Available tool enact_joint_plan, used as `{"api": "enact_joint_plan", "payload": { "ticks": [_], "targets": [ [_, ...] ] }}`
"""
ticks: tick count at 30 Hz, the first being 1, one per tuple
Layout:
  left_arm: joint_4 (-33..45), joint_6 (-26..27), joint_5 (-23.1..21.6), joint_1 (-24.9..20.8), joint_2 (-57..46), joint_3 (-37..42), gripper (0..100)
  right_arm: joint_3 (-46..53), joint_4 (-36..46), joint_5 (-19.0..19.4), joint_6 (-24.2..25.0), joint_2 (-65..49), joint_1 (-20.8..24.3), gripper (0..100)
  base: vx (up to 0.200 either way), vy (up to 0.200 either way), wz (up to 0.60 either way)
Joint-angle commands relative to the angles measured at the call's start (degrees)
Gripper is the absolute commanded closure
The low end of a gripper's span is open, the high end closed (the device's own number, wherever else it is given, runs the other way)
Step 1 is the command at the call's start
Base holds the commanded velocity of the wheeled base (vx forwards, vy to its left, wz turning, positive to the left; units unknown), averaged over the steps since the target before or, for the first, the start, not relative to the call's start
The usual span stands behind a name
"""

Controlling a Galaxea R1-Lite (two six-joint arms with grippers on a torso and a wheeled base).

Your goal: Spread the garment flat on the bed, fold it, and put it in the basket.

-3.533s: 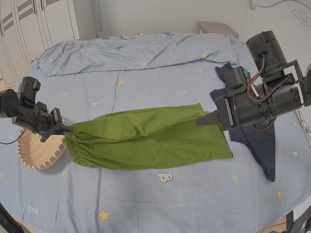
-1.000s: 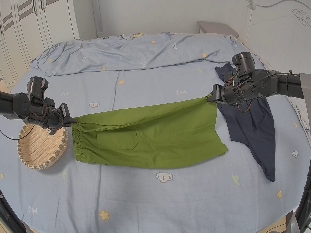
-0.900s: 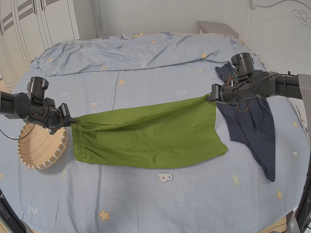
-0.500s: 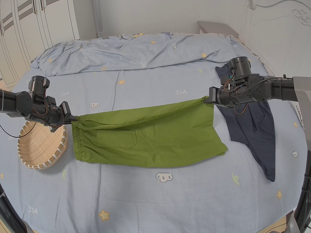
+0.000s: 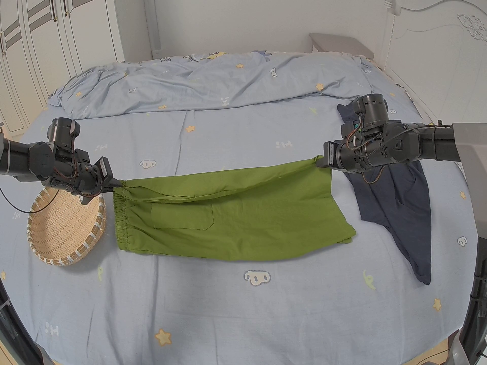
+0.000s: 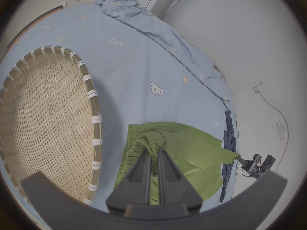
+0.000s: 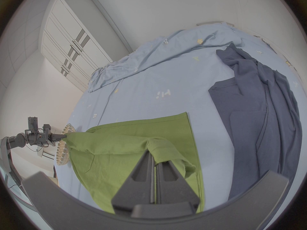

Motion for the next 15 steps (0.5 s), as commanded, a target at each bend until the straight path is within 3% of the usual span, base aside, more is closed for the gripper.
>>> {"api": "enact_joint_plan", "payload": {
  "ticks": [1, 5, 6, 8, 9, 15],
  "targets": [
    [0.1, 0.0, 0.0, 0.0, 1.0, -0.7, 100, -0.2, 0.0, 0.0, 0.0, 0.4, -0.1, 100, 0.000, 0.000, 0.00],
    [0.2, 0.0, 0.0, -0.1, 2.1, -1.6, 100, -0.3, 0.0, -0.2, -0.1, 1.5, -0.1, 100, 0.000, 0.000, 0.00],
    [0.2, 0.0, 0.0, -0.1, 2.2, -1.7, 0, -0.3, 0.0, -0.2, -0.1, 1.5, -0.1, 100, 0.000, 0.000, 0.00],
    [0.2, 0.0, 0.0, -0.1, 2.2, -1.8, 0, -0.3, 0.0, -0.2, 0.0, 1.7, -0.1, 100, 0.000, 0.000, 0.00],
    [0.1, 0.0, 0.0, -0.1, 2.3, -1.8, 0, -0.3, 0.0, -0.1, 0.0, 2.0, -0.1, 0, 0.000, 0.000, 0.00],
    [0.5, -0.6, 0.0, -1.3, 1.3, -1.7, 0, -0.2, -0.1, -0.1, 0.0, 2.1, 0.5, 0, 0.000, 0.000, 0.00]
  ]
}}
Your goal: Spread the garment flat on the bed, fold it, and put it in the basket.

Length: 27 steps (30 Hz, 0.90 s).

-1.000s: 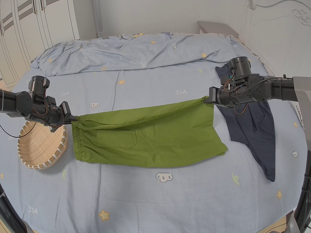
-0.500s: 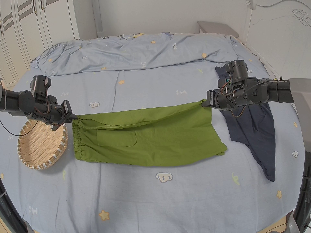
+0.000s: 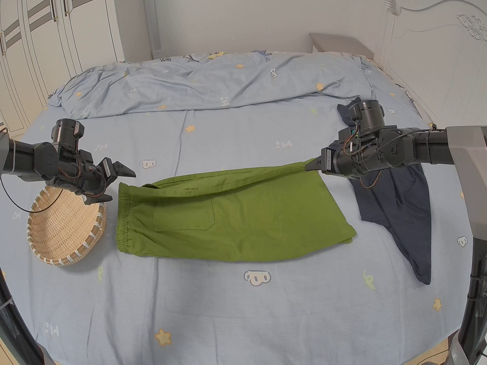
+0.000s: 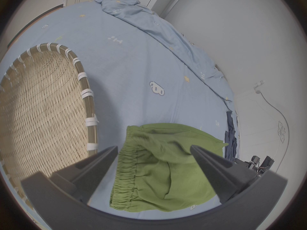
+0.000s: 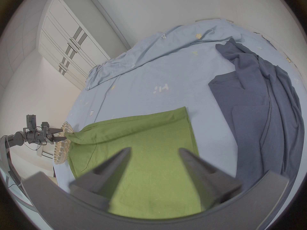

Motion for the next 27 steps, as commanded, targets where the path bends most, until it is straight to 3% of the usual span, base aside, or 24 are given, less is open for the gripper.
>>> {"api": "enact_joint_plan", "payload": {
  "ticks": [1, 8, 16, 21, 27],
  "targets": [
    [0.5, -0.2, -0.1, -1.3, -3.4, 0.7, 0, 0.1, 0.0, 0.0, 0.0, 0.2, 0.4, 0, 0.000, 0.000, 0.00],
    [1.1, -0.8, -0.5, -4.0, -11.1, 4.5, 0, 1.7, 0.0, 0.1, 0.1, -0.5, 0.1, 0, 0.000, 0.000, 0.00],
    [0.3, -0.9, -0.3, -7.5, -4.5, 4.8, 0, 6.2, -0.5, 0.1, 3.3, -3.9, 0.0, 0, 0.000, 0.000, 0.00],
    [-2.0, -4.3, -0.3, -6.7, 6.8, -4.3, 0, 18.9, -6.9, 0.3, 8.0, -11.1, 0.1, 0, 0.000, 0.000, 0.00],
    [-3.6, -8.8, 1.9, -5.2, 13.4, -14.1, 0, 28.3, -17.1, 2.1, 7.6, -14.9, -1.3, 0, 0.000, 0.000, 0.00]
  ]
}}
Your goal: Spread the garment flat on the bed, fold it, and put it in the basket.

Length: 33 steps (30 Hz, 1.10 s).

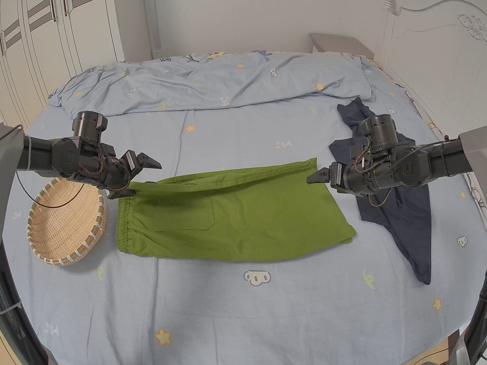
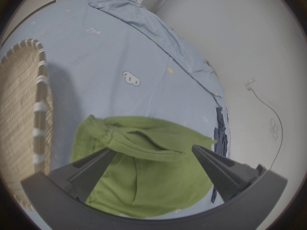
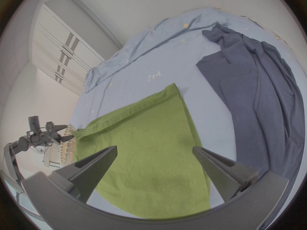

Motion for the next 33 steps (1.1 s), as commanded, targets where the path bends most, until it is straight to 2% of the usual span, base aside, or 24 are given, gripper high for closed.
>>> {"api": "enact_joint_plan", "payload": {
  "ticks": [1, 2, 3, 9, 15, 20, 25, 26, 27, 29, 30, 32, 33],
  "targets": [
    [-1.8, -3.5, 3.0, 2.0, 11.3, -10.8, 0, 9.7, -8.1, 1.6, 0.8, -7.6, -1.7, 0, 0.000, 0.000, 0.00],
    [-1.8, -3.5, 3.0, 2.0, 11.3, -10.8, 0, 9.7, -8.1, 1.6, 0.8, -7.6, -1.7, 0, 0.000, 0.000, 0.00],
    [-1.8, -3.6, 5.4, 2.7, 12.1, -12.3, 0, 9.9, -8.1, 1.6, 0.9, -7.7, -2.0, 0, 0.000, 0.000, 0.00],
    [-1.8, -3.6, 5.5, 2.9, 12.0, -12.4, 0, 11.6, -8.1, 1.6, 0.8, -7.6, -2.0, 0, 0.000, 0.000, 0.00],
    [-1.6, -3.6, 5.7, 1.9, 6.8, -9.3, 0, 11.6, -8.1, 1.6, 0.8, -7.6, -1.9, 0, 0.000, 0.000, 0.00],
    [-1.8, -3.7, 5.1, 2.0, -5.0, -2.4, 0, 10.6, -8.0, 1.7, 0.8, -8.6, -1.8, 0, 0.000, 0.000, 0.00],
    [-3.3, -3.7, 4.6, 2.2, -10.9, 5.2, 0, 6.8, -5.3, 1.9, 0.8, -8.6, -1.9, 0, 0.000, 0.000, 0.00],
    [-4.9, -3.6, 4.6, 2.2, -12.3, 9.0, 0, 5.0, -3.1, 3.1, 1.0, -8.5, -2.4, 0, 0.000, 0.000, 0.00],
    [-4.9, -3.6, 4.6, 2.2, -12.3, 9.0, 0, 5.0, -3.1, 3.1, 1.0, -8.5, -2.4, 0, 0.000, 0.000, 0.00],
    [-10.0, -3.0, 4.6, 2.5, -12.8, 16.6, 0, 3.5, 0.4, 8.0, 1.0, -8.2, -4.7, 0, 0.000, 0.000, 0.00],
    [-10.0, -3.0, 4.6, 2.5, -12.8, 16.6, 0, 3.5, 0.4, 8.0, 1.0, -8.2, -4.7, 0, 0.000, 0.000, 0.00],
    [-16.3, -2.6, 4.6, 2.8, -12.3, 23.4, 0, 3.5, 0.8, 11.8, 0.9, -7.1, -7.0, 0, 0.000, 0.000, 0.00],
    [-18.6, -2.6, 4.7, 2.7, -11.6, 25.2, 0, 3.5, 0.8, 12.0, 0.9, -7.0, -7.7, 0, 0.000, 0.000, 0.00]
  ]
}}
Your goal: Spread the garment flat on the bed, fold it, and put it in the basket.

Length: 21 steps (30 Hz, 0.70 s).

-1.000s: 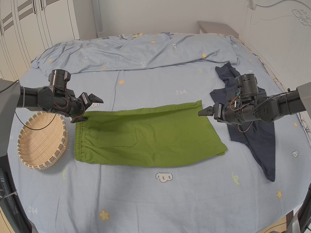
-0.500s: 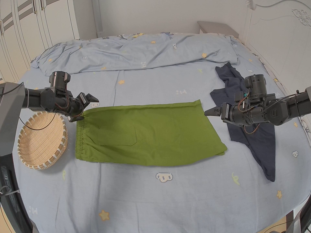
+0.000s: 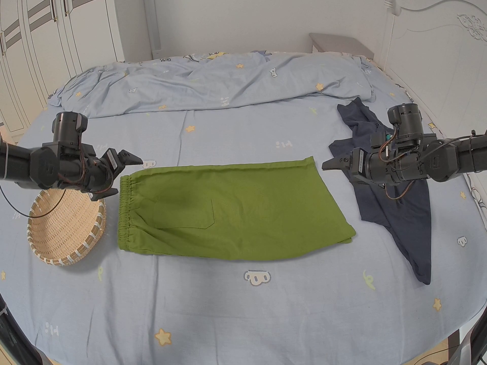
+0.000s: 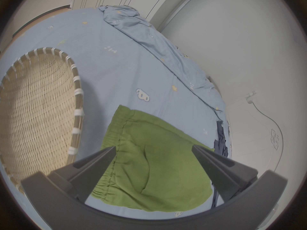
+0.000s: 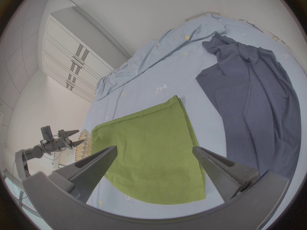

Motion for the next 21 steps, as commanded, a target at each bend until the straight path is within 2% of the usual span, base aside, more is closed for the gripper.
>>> {"api": "enact_joint_plan", "payload": {
  "ticks": [1, 5, 8, 10, 16, 21],
  "targets": [
    [-10.9, 0.7, -0.1, 0.4, -1.7, 12.9, 0, -2.1, 2.7, 5.0, -0.1, 1.1, -4.4, 0, 0.000, 0.000, 0.00],
    [-13.8, 1.7, 0.1, -0.1, 0.0, 14.4, 0, -1.4, 2.8, 5.0, -0.2, 1.0, -4.8, 0, 0.000, 0.000, 0.00],
    [-13.9, 5.5, 0.9, 0.0, 1.1, 15.2, 0, -1.3, 2.8, 5.0, -0.2, 0.7, -4.8, 0, 0.000, 0.000, 0.00],
    [-14.3, 9.1, 3.2, -0.1, 2.0, 16.5, 0, -0.9, 2.8, 5.0, -0.2, 0.7, -4.8, 0, 0.000, 0.000, 0.00],
    [-16.2, 9.7, 5.8, -1.3, 4.4, 16.7, 0, -0.8, 2.8, 5.0, -0.1, 0.7, -4.7, 0, 0.000, 0.000, 0.00],
    [-18.8, 9.3, 5.6, -1.6, 7.8, 15.7, 0, -0.8, 2.8, 5.0, -0.1, 0.7, -4.4, 0, 0.000, 0.000, 0.00]
  ]
}}
